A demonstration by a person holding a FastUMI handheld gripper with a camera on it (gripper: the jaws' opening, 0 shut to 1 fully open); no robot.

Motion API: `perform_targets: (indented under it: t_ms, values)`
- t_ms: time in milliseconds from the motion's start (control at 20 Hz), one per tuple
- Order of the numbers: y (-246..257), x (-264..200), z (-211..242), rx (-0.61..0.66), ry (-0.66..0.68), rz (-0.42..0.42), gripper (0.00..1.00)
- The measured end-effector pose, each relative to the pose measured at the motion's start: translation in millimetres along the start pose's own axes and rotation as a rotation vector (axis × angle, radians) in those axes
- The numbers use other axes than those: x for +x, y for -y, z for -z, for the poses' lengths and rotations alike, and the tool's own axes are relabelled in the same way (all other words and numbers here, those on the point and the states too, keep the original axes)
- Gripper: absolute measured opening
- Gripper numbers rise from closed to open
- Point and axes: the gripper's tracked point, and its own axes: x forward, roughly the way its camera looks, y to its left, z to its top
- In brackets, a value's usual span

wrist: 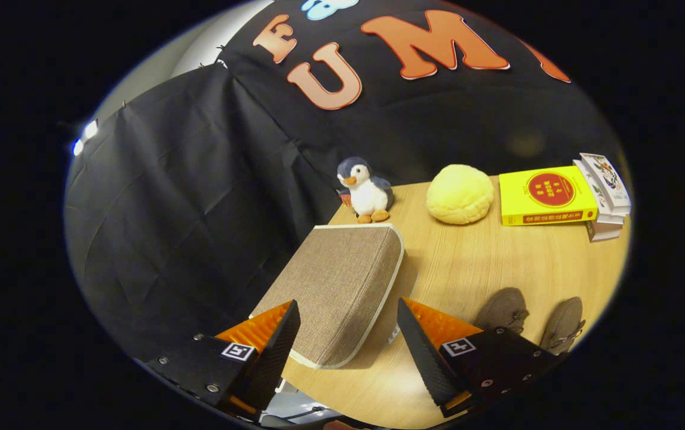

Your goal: Open the storage box then place both shoes into the box .Put the left shoe in first, then the right shoe, with the right side of both shoes facing outward in a uniform manner.

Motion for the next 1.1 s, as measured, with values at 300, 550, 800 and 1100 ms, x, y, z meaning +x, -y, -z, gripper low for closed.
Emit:
perform_targets:
  t_ms: [300,550,800,1100]
  values:
    - [8.8,45.6,38.8,0.095,-0.148,-0.082,0.98]
    - [2.7,59.3,52.7,0.196,-0.195,-0.213,0.98]
    - [-7.5,69.7,57.5,0.271,-0.208,-0.328,0.95]
    - [-11.2,71.2,58.9,0.399,-0.224,-0.410,0.79]
